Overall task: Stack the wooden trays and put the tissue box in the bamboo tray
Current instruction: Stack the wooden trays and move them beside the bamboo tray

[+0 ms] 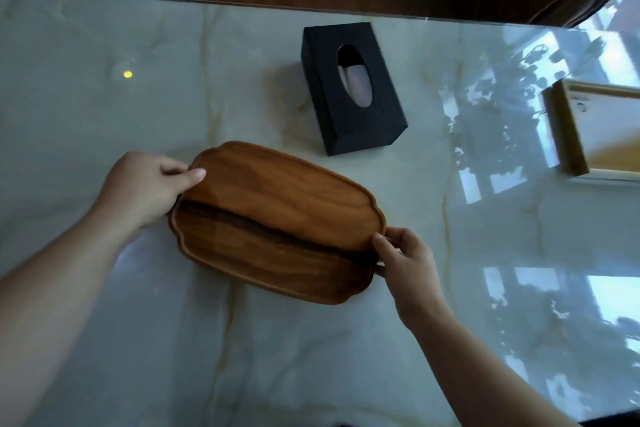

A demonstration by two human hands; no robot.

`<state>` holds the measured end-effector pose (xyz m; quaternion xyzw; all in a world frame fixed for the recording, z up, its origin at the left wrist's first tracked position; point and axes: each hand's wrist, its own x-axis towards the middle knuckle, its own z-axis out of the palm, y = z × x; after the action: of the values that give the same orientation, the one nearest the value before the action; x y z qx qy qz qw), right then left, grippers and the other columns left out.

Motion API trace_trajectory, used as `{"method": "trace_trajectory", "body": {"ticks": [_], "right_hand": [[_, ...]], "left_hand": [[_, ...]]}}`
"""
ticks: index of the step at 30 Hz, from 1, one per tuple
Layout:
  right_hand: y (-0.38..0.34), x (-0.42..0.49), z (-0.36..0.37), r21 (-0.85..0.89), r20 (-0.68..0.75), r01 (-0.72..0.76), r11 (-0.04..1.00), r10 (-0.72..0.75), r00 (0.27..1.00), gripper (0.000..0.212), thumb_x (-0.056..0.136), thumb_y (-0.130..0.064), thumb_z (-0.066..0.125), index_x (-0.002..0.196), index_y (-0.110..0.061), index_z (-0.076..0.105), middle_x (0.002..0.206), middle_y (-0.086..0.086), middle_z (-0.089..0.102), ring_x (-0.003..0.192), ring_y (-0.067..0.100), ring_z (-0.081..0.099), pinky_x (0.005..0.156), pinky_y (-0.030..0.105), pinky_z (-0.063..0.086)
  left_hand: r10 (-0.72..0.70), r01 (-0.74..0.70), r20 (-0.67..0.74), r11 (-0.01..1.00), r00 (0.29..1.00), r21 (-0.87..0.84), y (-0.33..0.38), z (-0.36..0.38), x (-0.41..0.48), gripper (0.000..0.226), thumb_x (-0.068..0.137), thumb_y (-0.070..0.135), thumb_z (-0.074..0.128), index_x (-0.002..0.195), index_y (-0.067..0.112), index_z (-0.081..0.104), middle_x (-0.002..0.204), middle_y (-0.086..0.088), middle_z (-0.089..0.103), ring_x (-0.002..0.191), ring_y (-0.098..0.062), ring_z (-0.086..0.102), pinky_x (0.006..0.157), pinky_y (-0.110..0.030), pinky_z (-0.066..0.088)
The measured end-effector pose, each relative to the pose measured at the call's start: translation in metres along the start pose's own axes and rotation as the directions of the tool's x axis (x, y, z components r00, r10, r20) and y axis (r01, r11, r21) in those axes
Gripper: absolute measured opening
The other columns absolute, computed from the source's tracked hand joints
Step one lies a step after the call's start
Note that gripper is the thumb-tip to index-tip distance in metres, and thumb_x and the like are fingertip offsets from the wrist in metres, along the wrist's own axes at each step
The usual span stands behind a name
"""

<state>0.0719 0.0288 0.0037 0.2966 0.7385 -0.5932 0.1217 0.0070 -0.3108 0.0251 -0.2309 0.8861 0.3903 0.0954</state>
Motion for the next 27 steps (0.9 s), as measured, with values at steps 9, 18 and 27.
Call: {"method": "trace_trajectory", "body": {"ticks": [9, 18, 27], "right_hand": [[-0.011, 0.02, -0.065, -0.075, -0.014, 0.124, 0.989, -0.126, 0.992, 0.011, 0.089, -0.019, 0.062, 0.094, -0.021, 0.073, 0.076, -0.003, 0.074, 0.07, 0.007, 0.068, 0.059, 0.023, 0.052], [-0.016, 0.063, -0.192, -0.217, -0.046, 0.234, 0.948, -0.25, 0.967, 0.019, 0.091, -0.02, 0.059, 0.085, -0.026, 0.076, 0.077, 0.004, 0.075, 0.079, 0.024, 0.069, 0.072, 0.046, 0.056], [0.005, 0.111, -0.323, -0.277, -0.133, 0.237, 0.931, -0.281, 0.95, 0.022, 0.091, -0.021, 0.058, 0.084, -0.034, 0.074, 0.084, -0.002, 0.074, 0.081, 0.014, 0.067, 0.074, 0.042, 0.055]], "left_hand": [[0.006, -0.005, 0.037, 0.999, 0.999, -0.041, 0.017, 0.033, -0.054, 0.016, 0.071, 0.043, 0.071, 0.083, 0.031, 0.072, 0.075, 0.0, 0.076, 0.074, -0.027, 0.072, 0.077, -0.053, 0.059], [0.061, -0.061, 0.091, 0.998, 0.994, -0.002, 0.11, 0.126, -0.1, 0.009, 0.082, 0.029, 0.07, 0.081, 0.023, 0.076, 0.071, 0.0, 0.075, 0.069, -0.024, 0.072, 0.073, -0.05, 0.06], [0.062, -0.059, 0.165, 0.998, 0.984, -0.024, 0.211, 0.228, -0.124, 0.011, 0.081, 0.029, 0.071, 0.071, 0.03, 0.074, 0.07, 0.003, 0.076, 0.062, -0.017, 0.072, 0.069, -0.047, 0.061]]}}
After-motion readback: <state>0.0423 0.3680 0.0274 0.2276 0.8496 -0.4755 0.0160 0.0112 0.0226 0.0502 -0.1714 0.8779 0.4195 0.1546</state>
